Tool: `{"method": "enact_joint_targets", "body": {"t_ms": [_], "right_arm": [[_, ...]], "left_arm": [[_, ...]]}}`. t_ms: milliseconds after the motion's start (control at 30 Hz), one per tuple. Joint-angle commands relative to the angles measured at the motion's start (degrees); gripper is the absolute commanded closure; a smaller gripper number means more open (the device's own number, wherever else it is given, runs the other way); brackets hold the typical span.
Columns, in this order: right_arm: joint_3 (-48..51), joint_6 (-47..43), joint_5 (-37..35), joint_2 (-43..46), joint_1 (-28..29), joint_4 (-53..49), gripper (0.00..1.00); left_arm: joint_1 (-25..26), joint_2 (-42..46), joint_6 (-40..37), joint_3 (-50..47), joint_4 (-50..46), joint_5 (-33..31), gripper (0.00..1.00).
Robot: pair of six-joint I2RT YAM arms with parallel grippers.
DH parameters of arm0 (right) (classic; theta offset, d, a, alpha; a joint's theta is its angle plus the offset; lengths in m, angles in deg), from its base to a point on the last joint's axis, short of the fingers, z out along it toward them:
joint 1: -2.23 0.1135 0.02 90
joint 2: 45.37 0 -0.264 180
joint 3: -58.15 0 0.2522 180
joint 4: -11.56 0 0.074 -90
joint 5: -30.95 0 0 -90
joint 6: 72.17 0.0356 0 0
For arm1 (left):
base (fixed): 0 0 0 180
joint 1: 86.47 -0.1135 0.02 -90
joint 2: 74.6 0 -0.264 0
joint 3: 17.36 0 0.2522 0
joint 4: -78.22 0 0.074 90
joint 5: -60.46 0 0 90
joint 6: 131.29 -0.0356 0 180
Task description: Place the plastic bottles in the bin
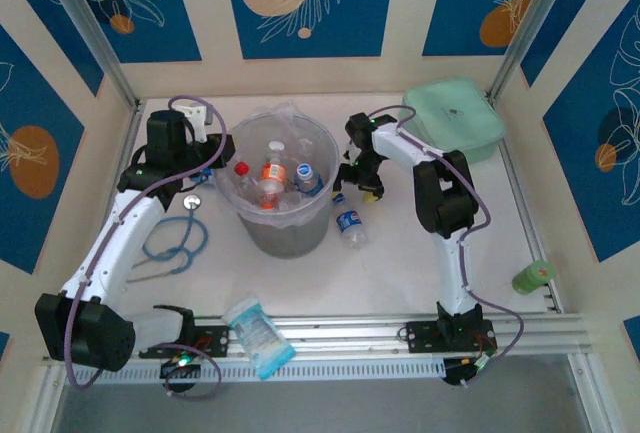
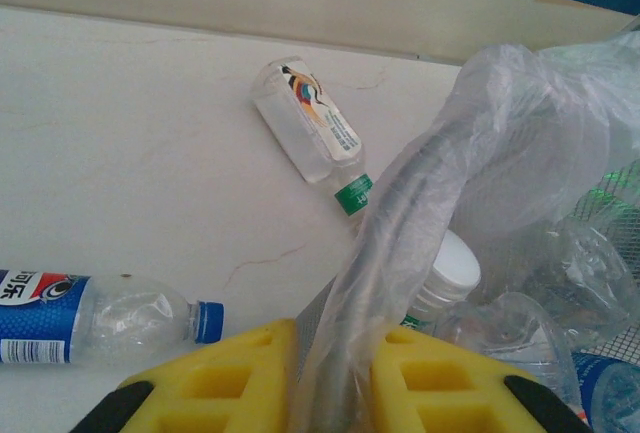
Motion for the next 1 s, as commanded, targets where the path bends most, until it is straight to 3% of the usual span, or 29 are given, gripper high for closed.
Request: {"method": "enact_joint_targets", "body": {"t_ms": [0,433,967], "right_arm": [[-0.7,-0.5,3.0,-2.3,0.6,-1.1,0.09],[10.1,1.4,0.4,1.5,-4.7,3.7,0.22],[24.5,7.2,1.0,10.5,-7.0,13.0,0.52]], "left_arm": [[-0.4,-0.9,-1.1,-1.0,-4.4,-1.5,0.78],[-0.4,-0.8,-1.1,-1.0,-4.4,-1.7,0.78],[-0.4,-1.5,-0.9,-1.1,-4.3,-1.5,0.78]]}}
